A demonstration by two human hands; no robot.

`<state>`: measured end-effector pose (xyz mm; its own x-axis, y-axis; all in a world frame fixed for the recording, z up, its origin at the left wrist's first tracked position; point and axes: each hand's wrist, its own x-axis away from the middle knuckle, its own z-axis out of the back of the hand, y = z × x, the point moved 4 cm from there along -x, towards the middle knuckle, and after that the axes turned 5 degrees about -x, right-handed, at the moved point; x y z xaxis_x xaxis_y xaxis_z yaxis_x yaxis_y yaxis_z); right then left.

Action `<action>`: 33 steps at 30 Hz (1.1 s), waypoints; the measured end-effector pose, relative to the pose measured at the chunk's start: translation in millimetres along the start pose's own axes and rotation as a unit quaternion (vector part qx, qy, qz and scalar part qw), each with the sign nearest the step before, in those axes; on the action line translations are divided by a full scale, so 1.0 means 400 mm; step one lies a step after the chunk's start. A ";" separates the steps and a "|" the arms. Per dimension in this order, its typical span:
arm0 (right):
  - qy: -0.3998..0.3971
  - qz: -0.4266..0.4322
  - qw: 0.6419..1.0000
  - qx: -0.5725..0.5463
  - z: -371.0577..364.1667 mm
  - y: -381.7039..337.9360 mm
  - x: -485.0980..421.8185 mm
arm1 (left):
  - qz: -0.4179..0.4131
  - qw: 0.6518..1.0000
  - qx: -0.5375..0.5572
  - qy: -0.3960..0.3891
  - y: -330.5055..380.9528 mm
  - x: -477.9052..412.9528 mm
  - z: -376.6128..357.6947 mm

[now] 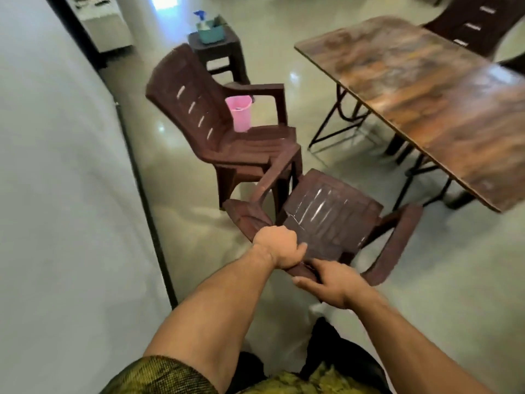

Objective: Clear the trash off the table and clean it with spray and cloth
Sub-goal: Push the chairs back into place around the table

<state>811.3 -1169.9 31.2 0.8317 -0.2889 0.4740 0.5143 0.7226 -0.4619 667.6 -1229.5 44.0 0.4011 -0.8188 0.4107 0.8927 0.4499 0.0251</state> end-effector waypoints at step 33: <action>0.298 -0.246 0.918 0.094 0.180 0.077 -0.144 | -0.237 0.959 -0.131 0.083 0.008 -0.375 0.165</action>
<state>764.3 -1085.6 43.6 0.5039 -0.8608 0.0716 0.8597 0.4918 -0.1382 596.8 -1081.5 42.6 -0.0551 -0.9643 0.2588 0.9951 -0.0745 -0.0657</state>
